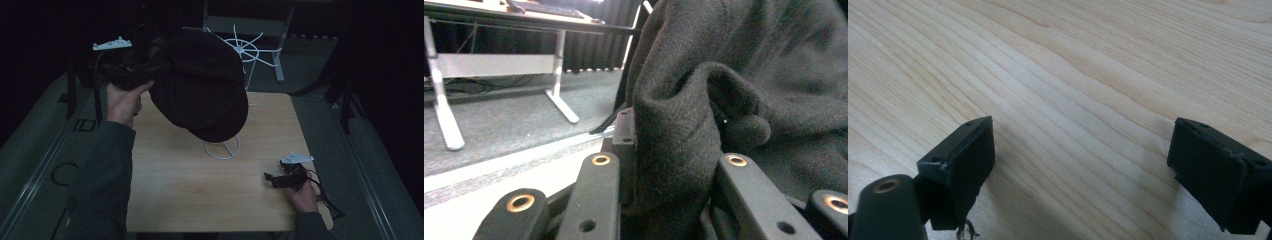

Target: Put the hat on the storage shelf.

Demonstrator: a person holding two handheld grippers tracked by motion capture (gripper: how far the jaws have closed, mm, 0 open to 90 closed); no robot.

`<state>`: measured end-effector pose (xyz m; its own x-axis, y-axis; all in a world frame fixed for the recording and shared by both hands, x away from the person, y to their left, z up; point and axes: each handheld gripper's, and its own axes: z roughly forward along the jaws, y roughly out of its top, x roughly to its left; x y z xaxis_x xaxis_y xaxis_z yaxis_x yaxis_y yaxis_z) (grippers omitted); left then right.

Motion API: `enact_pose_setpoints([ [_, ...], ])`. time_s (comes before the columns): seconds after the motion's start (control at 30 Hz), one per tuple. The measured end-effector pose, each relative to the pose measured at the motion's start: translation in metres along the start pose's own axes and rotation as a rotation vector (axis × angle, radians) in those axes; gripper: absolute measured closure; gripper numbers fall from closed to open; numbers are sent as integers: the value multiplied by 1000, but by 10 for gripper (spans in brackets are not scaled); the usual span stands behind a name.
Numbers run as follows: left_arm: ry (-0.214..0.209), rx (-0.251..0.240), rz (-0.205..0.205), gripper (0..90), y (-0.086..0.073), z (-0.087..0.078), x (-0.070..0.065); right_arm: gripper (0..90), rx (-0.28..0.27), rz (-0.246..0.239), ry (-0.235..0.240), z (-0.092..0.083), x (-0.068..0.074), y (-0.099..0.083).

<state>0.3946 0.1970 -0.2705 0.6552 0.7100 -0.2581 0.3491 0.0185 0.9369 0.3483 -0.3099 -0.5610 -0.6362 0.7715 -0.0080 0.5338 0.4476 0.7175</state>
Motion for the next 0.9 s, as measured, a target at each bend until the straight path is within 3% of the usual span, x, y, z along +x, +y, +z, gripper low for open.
enact_pose_setpoints([
  [0.1,23,18,11,721,-2,4,-1,116,0,-1,0,0,0,0],
  [0.27,16,13,-18,710,-8,7,4,116,-1,1,1,0,0,0],
  [0.4,24,24,-13,690,-10,8,5,116,-1,1,1,0,0,0],
  [0.7,13,55,-25,584,-10,11,3,116,-1,1,2,0,0,0],
  [0.9,27,75,-25,477,-11,11,3,116,-1,2,1,0,0,0],
])
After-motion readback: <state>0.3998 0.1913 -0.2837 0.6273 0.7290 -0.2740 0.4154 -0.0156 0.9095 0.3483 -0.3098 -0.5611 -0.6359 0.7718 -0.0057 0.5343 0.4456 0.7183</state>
